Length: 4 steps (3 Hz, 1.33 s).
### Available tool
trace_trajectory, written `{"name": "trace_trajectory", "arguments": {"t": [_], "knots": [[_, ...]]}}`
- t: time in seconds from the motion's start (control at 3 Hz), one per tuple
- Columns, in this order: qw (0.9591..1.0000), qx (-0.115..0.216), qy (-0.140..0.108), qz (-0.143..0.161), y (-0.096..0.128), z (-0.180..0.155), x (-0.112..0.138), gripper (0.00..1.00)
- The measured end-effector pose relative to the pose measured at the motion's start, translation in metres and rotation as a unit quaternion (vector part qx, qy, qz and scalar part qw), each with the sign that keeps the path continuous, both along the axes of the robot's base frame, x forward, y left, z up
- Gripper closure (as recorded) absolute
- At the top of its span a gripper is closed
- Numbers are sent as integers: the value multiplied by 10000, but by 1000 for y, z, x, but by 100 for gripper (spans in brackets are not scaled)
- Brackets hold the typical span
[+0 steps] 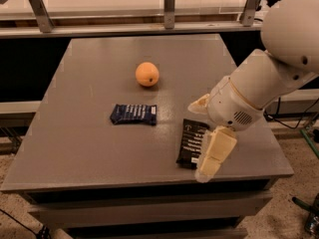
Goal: Move rxbar chocolate near orange
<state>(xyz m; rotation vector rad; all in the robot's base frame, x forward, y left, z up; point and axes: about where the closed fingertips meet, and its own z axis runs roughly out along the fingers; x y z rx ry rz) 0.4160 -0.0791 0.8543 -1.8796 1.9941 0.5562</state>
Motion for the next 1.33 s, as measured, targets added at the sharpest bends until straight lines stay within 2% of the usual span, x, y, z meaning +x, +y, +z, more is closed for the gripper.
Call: {"name": "trace_trajectory", "arguments": {"t": [0.33, 1.0, 1.33], "knots": [[10000, 47, -16, 16, 3, 0, 0, 0], [9985, 113, -101, -529, -23, -11, 12, 0], [9978, 253, -26, -611, -28, -23, 9, 0]]}}
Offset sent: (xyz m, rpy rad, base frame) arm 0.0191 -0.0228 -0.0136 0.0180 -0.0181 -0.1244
